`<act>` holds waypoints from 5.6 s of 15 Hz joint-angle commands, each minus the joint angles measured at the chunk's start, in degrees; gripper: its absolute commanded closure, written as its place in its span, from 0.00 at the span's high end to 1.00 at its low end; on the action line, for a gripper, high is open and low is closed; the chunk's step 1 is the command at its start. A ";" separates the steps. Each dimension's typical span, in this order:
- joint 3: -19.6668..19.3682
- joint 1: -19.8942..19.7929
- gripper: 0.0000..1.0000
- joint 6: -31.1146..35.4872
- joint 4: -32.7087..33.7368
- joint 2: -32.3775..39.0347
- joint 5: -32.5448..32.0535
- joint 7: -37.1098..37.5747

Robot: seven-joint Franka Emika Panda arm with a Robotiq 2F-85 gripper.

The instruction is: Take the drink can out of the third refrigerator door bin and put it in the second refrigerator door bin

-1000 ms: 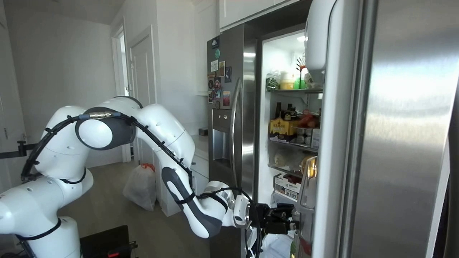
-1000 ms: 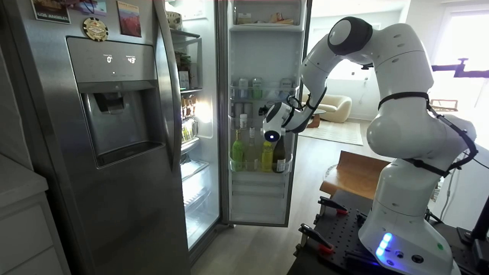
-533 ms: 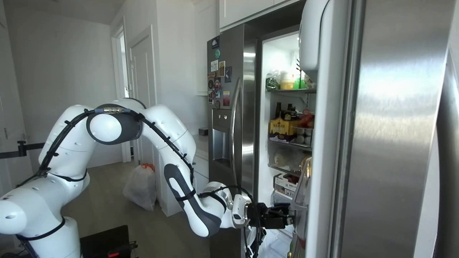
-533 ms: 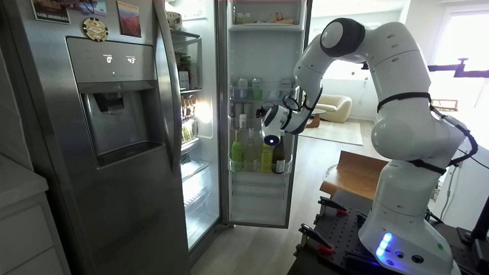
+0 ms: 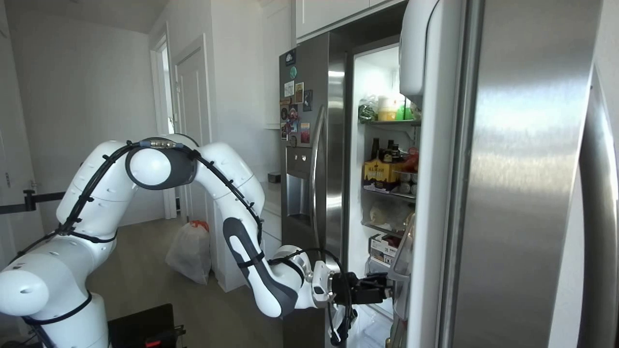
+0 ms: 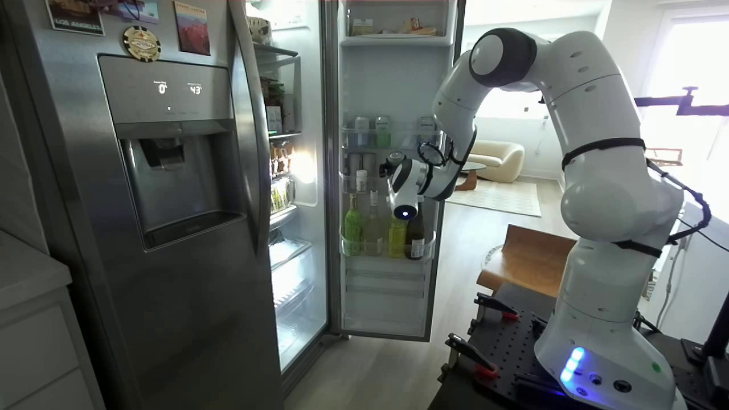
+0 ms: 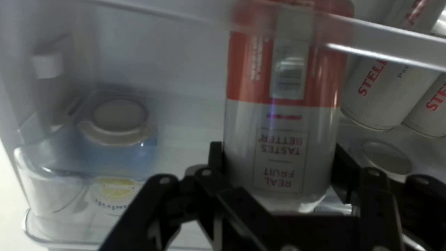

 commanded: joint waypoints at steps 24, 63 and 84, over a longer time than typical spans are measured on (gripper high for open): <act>5.63 -12.33 0.47 22.50 -4.00 -25.84 6.54 0.03; -8.40 -1.69 0.47 39.93 28.22 -5.82 17.09 -1.08; -9.35 -1.44 0.98 41.56 27.26 -8.80 17.14 -0.98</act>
